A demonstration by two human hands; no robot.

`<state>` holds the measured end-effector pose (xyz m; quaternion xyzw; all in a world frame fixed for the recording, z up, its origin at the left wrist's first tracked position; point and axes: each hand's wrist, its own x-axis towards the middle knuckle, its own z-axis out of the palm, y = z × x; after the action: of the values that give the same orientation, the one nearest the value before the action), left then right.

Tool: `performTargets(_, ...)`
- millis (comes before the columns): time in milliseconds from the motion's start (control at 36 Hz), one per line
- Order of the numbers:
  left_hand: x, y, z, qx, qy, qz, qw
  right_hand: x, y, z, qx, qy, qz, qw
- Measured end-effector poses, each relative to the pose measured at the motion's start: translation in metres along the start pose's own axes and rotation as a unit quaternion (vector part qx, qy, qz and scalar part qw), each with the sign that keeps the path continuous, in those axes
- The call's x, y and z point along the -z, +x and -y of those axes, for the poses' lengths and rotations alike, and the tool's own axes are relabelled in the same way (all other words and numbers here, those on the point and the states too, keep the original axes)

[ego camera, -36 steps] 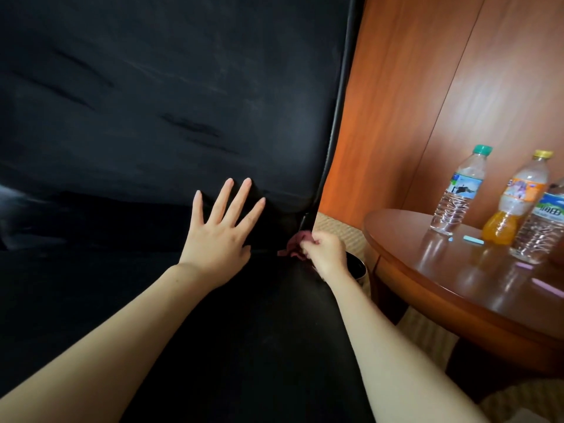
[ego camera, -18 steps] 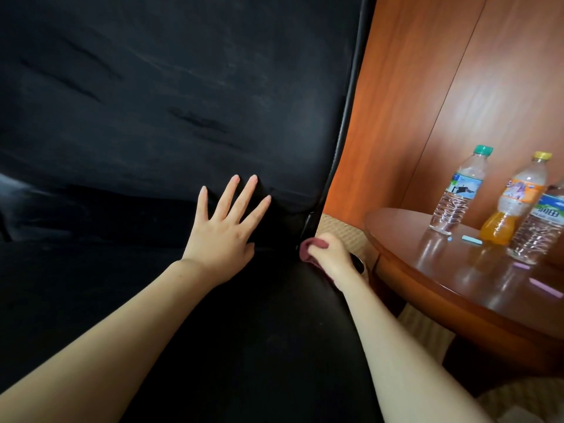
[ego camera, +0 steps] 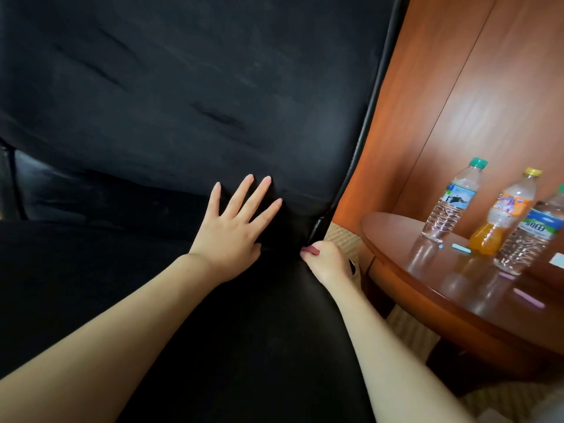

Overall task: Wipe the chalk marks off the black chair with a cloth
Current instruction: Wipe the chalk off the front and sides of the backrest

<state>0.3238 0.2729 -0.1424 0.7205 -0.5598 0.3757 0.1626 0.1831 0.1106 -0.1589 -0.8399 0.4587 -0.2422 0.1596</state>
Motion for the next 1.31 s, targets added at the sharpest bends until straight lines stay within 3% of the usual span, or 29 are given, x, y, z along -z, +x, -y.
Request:
performTargets(250, 0.006, 0.002, -0.002, 0.007, -0.003, 0.078, 0.997, 0.005, -0.005, 0.013, -0.014, -0.072, -0.117, 0.990)
performTargets(389, 0.008, 0.002, -0.003, 0.011, -0.011, 0.083, 0.996, 0.014, -0.005, 0.013, -0.005, 0.040, -0.209, 0.977)
performTargets(528, 0.010, 0.003, -0.004, 0.010, 0.002, 0.102, 0.995, 0.009, -0.009, 0.004, -0.022, -0.019, -0.033, 0.999)
performTargets(583, 0.010, 0.003, -0.004, 0.012, 0.003, 0.106, 0.994, 0.010, -0.006, 0.002, -0.010, -0.016, -0.003, 1.000)
performTargets(833, 0.012, 0.003, -0.005, 0.013, 0.001, 0.114, 0.993, 0.008, 0.007, -0.001, 0.007, -0.042, 0.059, 0.997)
performTargets(1306, 0.013, 0.003, -0.006, 0.018, 0.003, 0.123, 0.992, 0.009, 0.014, 0.008, 0.021, -0.064, 0.069, 0.995)
